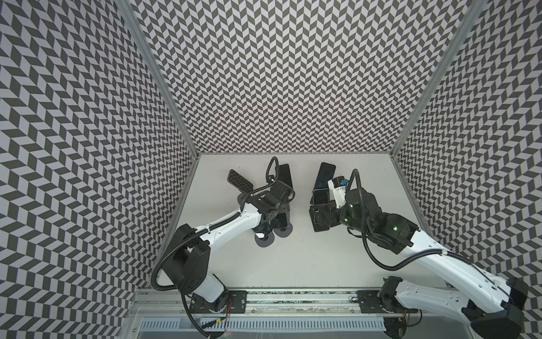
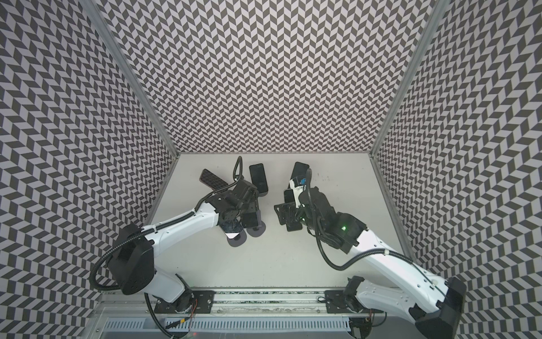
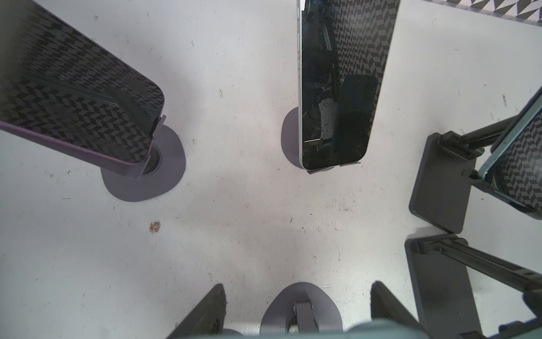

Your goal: Remove the phone from the phone stand

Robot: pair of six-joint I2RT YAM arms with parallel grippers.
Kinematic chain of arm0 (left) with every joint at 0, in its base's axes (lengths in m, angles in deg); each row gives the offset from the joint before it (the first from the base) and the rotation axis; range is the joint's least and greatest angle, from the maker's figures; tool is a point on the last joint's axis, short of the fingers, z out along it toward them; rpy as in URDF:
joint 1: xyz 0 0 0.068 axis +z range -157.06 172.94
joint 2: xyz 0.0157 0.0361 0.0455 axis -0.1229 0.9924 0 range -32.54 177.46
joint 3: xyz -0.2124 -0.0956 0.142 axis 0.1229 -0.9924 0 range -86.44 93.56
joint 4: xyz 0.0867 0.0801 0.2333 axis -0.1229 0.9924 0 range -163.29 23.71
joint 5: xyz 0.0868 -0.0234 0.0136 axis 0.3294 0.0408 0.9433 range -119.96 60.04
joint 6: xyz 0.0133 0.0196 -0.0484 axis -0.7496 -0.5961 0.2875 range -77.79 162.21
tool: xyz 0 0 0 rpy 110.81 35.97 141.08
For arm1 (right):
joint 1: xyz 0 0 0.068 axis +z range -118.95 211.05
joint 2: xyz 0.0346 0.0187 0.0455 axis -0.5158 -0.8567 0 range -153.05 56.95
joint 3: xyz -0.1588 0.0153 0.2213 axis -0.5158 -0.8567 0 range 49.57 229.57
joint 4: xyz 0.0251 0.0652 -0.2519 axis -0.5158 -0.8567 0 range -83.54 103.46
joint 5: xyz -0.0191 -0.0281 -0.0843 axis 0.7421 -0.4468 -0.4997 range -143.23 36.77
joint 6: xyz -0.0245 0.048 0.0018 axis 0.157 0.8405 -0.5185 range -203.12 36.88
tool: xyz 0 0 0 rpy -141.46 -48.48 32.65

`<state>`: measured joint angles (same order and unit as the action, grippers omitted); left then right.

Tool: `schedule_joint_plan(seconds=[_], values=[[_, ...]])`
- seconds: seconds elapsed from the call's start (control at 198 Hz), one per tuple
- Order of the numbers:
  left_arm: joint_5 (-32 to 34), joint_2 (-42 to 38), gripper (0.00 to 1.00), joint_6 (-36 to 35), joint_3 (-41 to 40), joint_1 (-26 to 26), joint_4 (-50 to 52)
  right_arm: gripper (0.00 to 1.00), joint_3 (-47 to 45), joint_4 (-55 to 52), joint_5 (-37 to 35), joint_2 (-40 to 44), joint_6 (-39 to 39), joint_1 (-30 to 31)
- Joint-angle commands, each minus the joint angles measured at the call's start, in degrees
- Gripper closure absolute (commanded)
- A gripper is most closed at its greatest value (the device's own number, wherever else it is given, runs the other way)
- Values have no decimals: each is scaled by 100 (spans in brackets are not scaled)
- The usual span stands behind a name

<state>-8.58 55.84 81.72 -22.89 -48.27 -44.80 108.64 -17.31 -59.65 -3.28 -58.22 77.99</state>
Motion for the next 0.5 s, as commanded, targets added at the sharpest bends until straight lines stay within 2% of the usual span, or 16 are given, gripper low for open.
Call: schedule_joint_plan(seconds=[0.0, 0.499], values=[[221, -224, 35, 18, 263, 16, 29, 13, -35, 314, -96, 116, -61, -36], [191, -321, 39, 136, 263, 16, 86, 13, -256, 405, -79, 297, -5, -31]])
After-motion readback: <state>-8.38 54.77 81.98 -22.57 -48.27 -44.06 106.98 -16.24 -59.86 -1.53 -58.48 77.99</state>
